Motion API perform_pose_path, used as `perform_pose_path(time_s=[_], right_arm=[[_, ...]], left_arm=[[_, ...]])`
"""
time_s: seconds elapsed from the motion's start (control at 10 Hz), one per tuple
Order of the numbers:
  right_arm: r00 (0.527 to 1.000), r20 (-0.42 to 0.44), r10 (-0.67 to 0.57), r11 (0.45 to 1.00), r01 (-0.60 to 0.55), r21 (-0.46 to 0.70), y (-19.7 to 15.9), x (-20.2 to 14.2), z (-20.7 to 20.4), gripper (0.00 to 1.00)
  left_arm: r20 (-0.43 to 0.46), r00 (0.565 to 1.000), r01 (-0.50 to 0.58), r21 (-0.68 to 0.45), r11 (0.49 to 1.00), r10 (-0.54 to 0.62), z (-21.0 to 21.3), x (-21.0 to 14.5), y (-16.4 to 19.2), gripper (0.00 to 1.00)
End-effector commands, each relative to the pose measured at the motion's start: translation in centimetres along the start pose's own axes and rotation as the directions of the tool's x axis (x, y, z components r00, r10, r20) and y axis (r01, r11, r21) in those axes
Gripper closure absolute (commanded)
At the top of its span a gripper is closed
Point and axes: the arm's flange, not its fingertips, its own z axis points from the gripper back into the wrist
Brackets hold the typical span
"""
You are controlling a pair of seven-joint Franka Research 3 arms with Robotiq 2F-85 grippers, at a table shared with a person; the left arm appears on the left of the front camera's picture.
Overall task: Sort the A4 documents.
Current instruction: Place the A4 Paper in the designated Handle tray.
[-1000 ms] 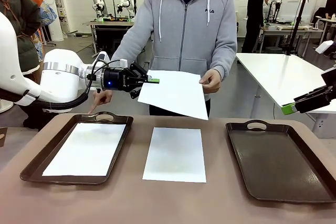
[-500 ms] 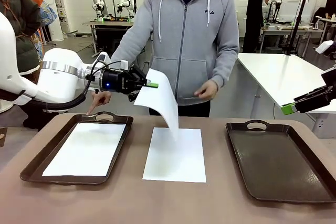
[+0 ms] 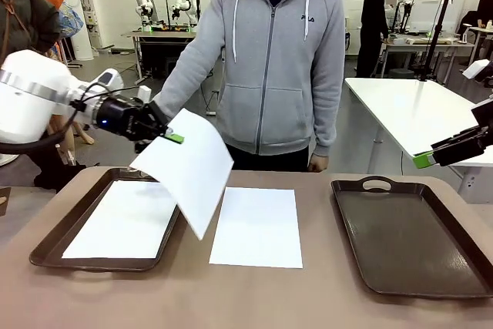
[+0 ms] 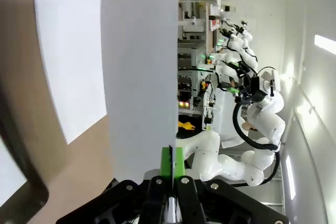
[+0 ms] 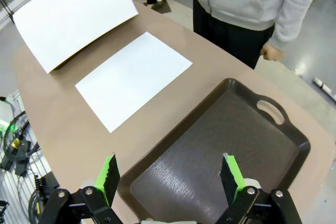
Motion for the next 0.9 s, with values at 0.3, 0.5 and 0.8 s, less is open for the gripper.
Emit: perform_pose_path(time_s=[0.3, 0.5, 0.8], right_arm=[[1.000, 0.007, -0.001, 1.000, 0.001, 0.017, -0.1, -0.1, -0.2, 0.00], [1.000, 0.007, -0.001, 1.000, 0.001, 0.017, -0.1, -0.1, -0.2, 0.00], [1.000, 0.007, -0.001, 1.000, 0.001, 0.017, -0.1, -0.1, -0.2, 0.00]], left_arm=[[0.146, 0.989, 0.007, -0.048, 0.999, 0.000, 0.9, -3.3, 5.3, 0.99], [0.168, 0.986, 0.010, 0.010, 1.000, -0.012, 1.8, -4.0, 6.9, 0.99], [0.160, 0.987, -0.015, 0.177, 0.984, -0.014, 4.1, -3.4, 8.0, 0.99]])
